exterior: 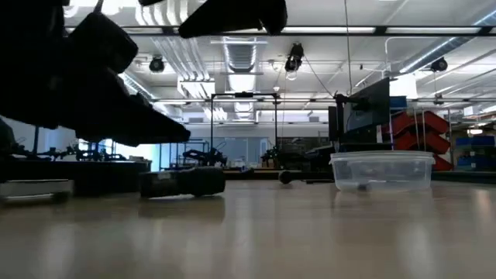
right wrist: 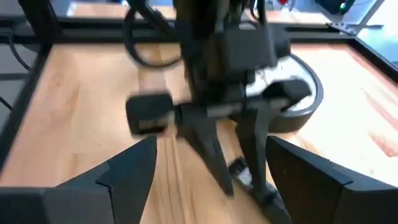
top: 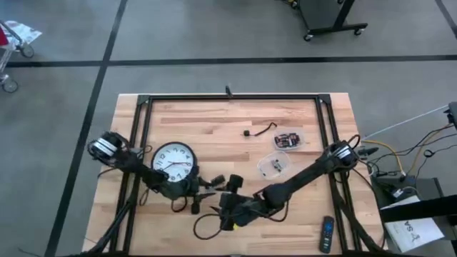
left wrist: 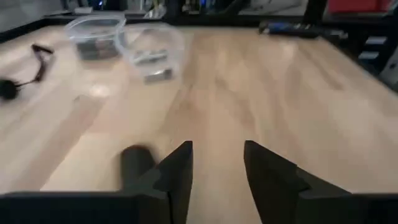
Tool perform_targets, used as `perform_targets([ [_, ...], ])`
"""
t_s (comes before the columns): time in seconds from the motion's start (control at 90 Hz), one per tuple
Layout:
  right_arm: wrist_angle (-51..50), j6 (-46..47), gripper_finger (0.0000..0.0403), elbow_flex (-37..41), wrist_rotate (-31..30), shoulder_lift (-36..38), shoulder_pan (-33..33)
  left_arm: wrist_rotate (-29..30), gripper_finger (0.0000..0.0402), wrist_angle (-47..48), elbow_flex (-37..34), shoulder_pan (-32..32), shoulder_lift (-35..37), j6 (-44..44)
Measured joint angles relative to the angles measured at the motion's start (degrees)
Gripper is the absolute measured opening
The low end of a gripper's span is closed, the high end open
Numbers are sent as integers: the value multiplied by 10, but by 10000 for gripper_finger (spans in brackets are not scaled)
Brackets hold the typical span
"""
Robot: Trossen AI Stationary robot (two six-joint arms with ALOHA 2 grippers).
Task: Insert battery
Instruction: Insert the white battery holder into the white flashlight compartment
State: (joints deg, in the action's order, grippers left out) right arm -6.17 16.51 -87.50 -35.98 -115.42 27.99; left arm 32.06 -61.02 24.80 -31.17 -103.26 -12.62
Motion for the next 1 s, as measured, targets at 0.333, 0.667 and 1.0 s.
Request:
perform_targets([
  [0.333,-62,-26,238,0,12,-5,-9,0,73,88,-15,2,87,7],
  [0.667,-80,-117,223,0,152,-9,-75,-104,69,603,-16,-17,367,-284],
  [1.0,-70,-159,252,0,160,-9,-124,-155,148,710,-17,-74,380,-466],
])
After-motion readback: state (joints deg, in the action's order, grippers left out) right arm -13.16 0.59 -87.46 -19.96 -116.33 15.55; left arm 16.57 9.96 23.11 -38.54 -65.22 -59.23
